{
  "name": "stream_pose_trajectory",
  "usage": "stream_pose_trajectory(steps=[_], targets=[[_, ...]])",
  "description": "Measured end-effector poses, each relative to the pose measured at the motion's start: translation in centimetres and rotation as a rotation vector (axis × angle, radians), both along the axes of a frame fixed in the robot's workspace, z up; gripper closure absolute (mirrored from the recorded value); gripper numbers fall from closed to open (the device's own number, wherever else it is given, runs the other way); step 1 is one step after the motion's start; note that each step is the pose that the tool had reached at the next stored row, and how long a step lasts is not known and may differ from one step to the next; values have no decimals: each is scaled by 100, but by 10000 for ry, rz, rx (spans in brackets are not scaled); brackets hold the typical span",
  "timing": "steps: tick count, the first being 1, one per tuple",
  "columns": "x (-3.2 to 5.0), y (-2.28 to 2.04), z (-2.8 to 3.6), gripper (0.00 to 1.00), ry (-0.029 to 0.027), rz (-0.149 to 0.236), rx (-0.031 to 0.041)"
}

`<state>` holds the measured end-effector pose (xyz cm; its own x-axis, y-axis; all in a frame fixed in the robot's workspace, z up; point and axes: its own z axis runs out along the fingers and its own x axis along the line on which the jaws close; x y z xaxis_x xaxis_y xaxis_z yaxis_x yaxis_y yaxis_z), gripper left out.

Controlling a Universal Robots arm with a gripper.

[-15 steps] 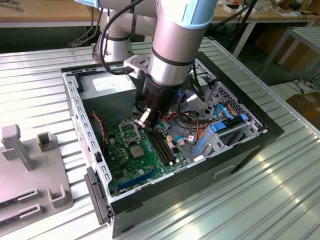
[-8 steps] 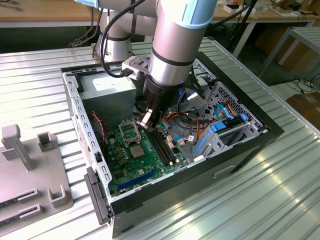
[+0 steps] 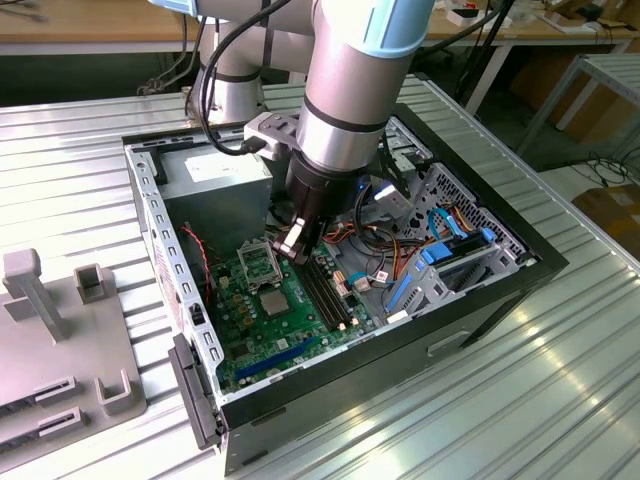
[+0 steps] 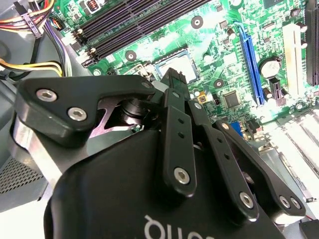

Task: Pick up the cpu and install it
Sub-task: 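Place the cpu into insertion slot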

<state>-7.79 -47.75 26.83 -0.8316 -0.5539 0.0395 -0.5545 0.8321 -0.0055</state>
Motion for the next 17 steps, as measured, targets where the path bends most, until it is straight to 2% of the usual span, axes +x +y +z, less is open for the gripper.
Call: stream_pose_trajectory(steps=[7, 8, 13, 15, 17], targets=[[0, 0, 0, 89, 0, 108, 0], [0, 0, 0, 89, 0, 195, 0], [6, 1, 0, 89, 0, 1168, 2], [33, 10, 0, 89, 0, 1252, 0], [53, 49, 0, 89, 0, 1282, 0]])
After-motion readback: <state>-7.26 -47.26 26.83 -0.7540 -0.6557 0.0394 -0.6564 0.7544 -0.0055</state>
